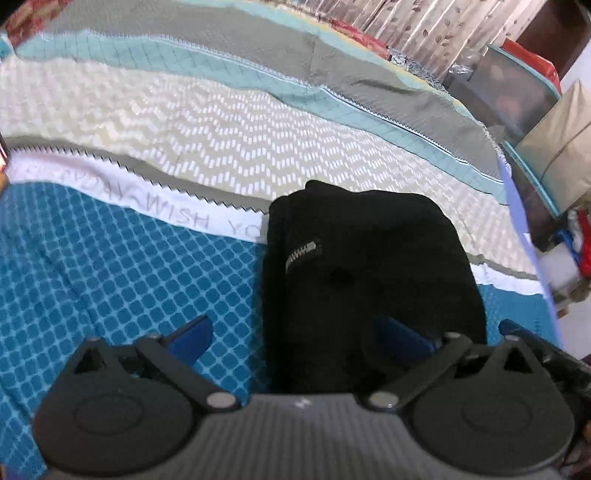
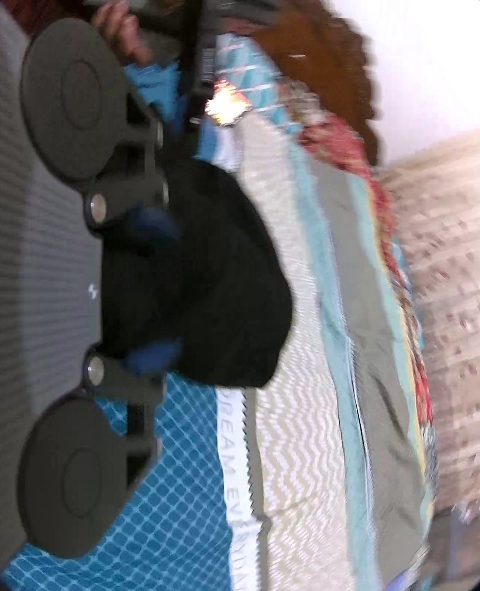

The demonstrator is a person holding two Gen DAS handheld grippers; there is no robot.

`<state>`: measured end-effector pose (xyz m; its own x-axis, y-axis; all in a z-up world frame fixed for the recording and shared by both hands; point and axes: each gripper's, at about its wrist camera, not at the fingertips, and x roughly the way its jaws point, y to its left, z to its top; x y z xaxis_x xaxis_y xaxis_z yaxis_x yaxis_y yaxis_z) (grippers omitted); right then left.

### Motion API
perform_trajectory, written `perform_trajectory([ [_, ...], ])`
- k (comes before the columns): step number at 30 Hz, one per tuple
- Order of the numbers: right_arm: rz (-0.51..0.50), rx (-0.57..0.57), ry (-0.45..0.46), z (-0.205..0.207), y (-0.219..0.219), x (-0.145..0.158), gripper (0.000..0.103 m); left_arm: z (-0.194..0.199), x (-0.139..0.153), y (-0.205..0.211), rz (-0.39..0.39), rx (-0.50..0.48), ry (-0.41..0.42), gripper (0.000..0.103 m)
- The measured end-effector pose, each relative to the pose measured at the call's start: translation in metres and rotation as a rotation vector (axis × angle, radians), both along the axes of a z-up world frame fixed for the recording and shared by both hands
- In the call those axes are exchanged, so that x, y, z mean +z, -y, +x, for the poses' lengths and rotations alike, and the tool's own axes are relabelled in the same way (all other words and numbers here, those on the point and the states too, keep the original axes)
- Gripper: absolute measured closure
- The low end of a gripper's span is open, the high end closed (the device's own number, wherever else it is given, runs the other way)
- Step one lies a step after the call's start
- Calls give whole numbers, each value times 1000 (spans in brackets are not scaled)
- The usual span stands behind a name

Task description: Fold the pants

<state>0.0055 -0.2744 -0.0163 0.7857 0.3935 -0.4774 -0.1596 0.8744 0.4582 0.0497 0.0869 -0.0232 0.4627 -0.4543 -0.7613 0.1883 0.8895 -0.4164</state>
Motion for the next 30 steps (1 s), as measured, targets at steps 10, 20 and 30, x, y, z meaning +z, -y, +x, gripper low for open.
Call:
perform_trajectory([
  [10,329,69,-253,59,11,-54,8,33,-55,5,-218,-37,-156,1],
  [20,332,254,-66,97,-32,22,54,57,21,20,-210,-72,57,62],
  [30,238,247,183,204,-13,70,52,161,58,64,-85,-40,309,60],
])
